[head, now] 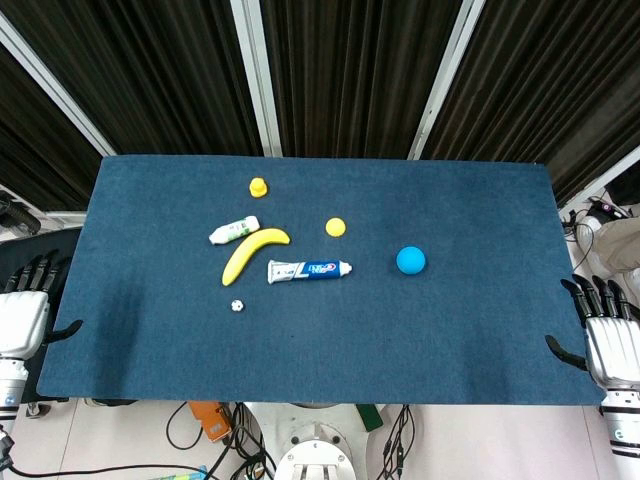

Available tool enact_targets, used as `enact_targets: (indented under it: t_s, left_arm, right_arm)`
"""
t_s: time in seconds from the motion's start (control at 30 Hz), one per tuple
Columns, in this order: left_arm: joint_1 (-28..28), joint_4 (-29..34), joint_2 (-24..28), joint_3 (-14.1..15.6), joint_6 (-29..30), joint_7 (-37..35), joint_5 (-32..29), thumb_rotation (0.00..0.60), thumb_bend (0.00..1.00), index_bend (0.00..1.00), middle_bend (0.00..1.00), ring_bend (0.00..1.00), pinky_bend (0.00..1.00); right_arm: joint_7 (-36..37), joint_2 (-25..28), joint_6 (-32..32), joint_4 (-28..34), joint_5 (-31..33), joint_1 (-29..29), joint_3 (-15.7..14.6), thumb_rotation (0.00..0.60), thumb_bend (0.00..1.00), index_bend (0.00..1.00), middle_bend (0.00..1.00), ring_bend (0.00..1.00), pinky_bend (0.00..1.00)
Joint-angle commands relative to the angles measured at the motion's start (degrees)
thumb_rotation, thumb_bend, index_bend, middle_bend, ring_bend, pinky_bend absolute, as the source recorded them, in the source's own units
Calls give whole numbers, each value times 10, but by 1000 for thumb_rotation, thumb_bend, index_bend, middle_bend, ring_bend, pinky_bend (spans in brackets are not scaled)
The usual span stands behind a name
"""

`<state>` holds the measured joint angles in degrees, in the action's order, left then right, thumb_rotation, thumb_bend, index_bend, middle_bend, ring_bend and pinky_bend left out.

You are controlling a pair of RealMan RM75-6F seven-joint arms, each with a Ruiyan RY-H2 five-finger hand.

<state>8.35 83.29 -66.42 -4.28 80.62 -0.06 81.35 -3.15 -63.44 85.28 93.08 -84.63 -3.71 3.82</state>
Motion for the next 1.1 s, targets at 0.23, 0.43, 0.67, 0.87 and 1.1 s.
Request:
enact_targets:
  t_s: [0.23, 0.43, 0.67, 0.87, 1.1]
  left_arm:
    - [2, 8, 3, 0, -9, -3, -5, 600, 121, 91, 0, 0, 125]
    - [5, 14, 4, 7, -13, -25, 10, 600, 124, 91, 0, 0, 125]
    - [12, 22, 2, 10, -29, -43, 11, 600, 123, 91, 0, 0, 125]
    - [30, 24, -7, 17, -54, -81, 32, 600, 129, 90, 0, 0, 125]
    - [62, 27, -28, 19, -95, -84, 43, 600, 140, 91, 0, 0, 125]
  right_arm:
    - [-2, 0, -6, 1, 0, -2, 0, 600, 349, 183, 156, 93, 0]
    - [-2, 1, -7, 3, 2, -2, 0, 600, 349, 183, 156, 93, 0]
    - [-9, -2, -7, 6, 5, -1, 1, 600, 349, 184, 156, 93, 0]
    - [-10, -1, -12, 8, 8, -3, 2, 600, 349, 185, 156, 93, 0]
    - [-12, -1, -16, 8, 9, -5, 2, 600, 349, 186, 156, 93, 0]
